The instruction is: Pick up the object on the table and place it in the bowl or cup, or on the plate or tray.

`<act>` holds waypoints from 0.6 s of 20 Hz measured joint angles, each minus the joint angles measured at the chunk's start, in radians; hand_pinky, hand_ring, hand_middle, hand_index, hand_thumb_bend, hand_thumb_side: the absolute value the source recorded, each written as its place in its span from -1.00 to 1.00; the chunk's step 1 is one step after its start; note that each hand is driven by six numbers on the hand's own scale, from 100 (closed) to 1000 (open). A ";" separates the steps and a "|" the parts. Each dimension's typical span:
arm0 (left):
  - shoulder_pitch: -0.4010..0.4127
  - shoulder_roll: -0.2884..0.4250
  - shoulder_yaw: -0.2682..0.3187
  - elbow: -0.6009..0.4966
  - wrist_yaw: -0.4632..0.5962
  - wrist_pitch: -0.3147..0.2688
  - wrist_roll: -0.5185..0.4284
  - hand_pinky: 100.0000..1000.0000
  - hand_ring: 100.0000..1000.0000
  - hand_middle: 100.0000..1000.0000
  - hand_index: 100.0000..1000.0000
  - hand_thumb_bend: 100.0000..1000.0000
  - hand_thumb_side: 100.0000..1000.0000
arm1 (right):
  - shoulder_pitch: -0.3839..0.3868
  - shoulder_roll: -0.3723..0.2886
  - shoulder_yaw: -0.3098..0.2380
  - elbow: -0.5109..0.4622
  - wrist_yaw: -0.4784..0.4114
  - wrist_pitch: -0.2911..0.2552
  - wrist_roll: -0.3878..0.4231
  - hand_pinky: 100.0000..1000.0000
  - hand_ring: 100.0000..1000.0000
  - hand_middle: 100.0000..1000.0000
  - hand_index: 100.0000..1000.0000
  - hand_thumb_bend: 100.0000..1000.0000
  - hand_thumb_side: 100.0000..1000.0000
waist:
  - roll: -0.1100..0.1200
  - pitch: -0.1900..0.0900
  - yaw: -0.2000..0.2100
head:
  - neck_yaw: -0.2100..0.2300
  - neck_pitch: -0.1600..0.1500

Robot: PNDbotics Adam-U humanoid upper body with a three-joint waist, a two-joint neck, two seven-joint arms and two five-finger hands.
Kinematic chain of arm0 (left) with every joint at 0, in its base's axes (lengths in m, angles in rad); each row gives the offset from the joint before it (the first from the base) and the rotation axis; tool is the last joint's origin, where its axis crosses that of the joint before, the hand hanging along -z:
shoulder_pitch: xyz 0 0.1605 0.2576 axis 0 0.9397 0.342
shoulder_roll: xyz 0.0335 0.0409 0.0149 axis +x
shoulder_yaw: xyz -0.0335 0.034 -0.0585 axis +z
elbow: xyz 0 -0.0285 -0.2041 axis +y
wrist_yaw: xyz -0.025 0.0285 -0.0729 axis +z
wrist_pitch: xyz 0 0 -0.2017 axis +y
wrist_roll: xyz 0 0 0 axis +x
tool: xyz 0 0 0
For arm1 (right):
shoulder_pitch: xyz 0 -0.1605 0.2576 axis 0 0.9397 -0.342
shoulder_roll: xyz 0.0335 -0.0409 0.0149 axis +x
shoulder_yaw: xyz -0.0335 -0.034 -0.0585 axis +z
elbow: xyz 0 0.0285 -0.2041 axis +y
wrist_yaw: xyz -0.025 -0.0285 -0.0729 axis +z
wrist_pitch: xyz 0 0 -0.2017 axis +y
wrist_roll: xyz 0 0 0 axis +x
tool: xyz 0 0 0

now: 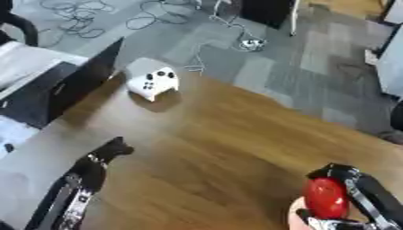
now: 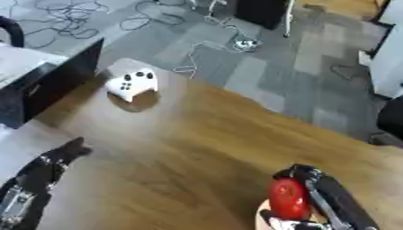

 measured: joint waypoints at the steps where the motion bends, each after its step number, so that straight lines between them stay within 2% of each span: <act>1: 0.000 0.000 0.000 0.000 -0.002 0.000 0.000 0.95 1.00 0.42 0.68 -0.81 0.93 | 0.000 0.000 0.000 -0.006 0.001 0.000 0.003 -0.26 -0.82 -0.72 -0.23 -0.17 -0.66 | 0.001 0.000 -0.002 | 0.000 0.000; 12: 0.013 0.000 0.007 0.000 -0.012 -0.003 0.004 0.95 1.00 0.42 0.69 -0.82 0.94 | 0.011 0.010 0.018 -0.045 0.020 -0.006 0.031 -0.24 -0.79 -0.68 -0.24 -0.15 -0.63 | 0.012 0.004 -0.020 | 0.000 0.009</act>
